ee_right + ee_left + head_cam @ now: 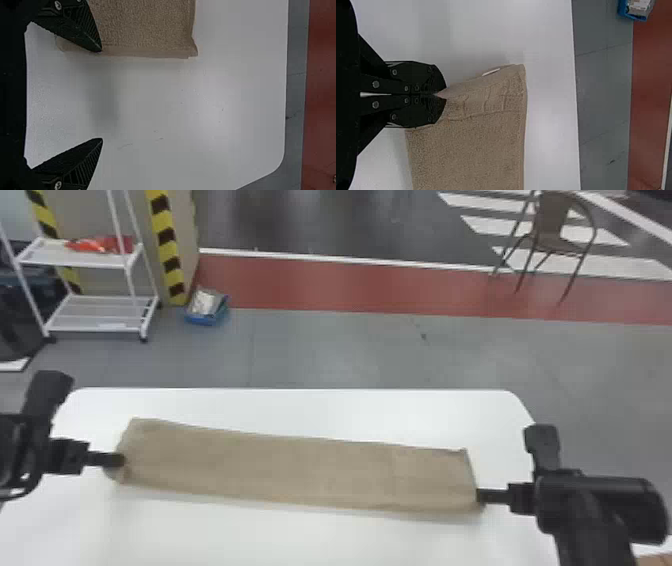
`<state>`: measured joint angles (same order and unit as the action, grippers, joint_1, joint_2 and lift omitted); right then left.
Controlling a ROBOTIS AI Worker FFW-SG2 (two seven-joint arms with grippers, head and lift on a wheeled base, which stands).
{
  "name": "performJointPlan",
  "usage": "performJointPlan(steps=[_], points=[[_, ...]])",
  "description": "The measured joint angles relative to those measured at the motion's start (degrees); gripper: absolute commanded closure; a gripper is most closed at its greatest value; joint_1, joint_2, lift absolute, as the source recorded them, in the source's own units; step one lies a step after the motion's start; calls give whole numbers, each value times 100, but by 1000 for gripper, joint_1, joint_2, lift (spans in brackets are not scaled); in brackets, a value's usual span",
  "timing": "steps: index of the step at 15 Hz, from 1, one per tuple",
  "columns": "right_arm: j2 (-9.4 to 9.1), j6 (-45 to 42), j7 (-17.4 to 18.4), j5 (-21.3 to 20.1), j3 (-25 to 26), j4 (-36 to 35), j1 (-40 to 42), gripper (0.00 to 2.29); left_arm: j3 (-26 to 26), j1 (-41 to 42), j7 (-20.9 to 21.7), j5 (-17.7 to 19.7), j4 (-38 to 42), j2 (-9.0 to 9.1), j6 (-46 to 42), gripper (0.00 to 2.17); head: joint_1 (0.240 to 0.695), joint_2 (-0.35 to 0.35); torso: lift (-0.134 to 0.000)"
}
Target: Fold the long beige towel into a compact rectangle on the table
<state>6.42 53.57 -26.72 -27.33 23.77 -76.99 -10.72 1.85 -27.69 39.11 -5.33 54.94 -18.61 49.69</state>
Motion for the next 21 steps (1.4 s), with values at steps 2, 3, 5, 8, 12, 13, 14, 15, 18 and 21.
performJointPlan(steps=[2, 3, 5, 8, 12, 13, 14, 15, 18, 21], points=[[0, 0, 0, 0, -4, -2, 0, 80, -112, 12, 80, 6, 81, -149, 97, 2142, 695, -117, 0], [0, 0, 0, 0, -4, -7, 3, 80, -141, 33, 103, 7, 132, -210, 144, 2142, 695, -110, 0], [-1, 0, 0, 0, -14, -8, 11, 80, -312, 187, 252, 18, 449, -256, 430, 2142, 695, -104, 0], [-8, 40, 0, 0, -21, -37, 34, 80, -552, 845, 424, 103, 1902, -142, 1524, 2142, 695, -132, 0], [-11, 85, 0, 0, 0, -61, 113, 80, -679, 1377, 476, 108, 3327, 432, 2669, 2142, 695, -226, 0], [-14, 95, -1, 0, 7, -70, 131, 80, -641, 1408, 465, 102, 3558, 628, 2883, 2142, 695, -246, 0], [-16, 110, -7, 0, 16, -103, 147, 80, -585, 1418, 440, 101, 3729, 786, 3053, 2142, 695, -267, 0], [-17, 127, -15, 0, 26, -140, 161, 80, -485, 1421, 367, 105, 3905, 945, 3224, 2142, 695, -290, 0], [-13, 102, -72, 0, 102, -166, 217, 80, -29, 1356, -50, 124, 4199, 1315, 3455, 2142, 695, -350, 0], [2, 21, -84, 53, 179, -167, 269, 80, 318, 1266, -318, 185, 4339, 1721, 3639, 2142, 695, -350, 0]])
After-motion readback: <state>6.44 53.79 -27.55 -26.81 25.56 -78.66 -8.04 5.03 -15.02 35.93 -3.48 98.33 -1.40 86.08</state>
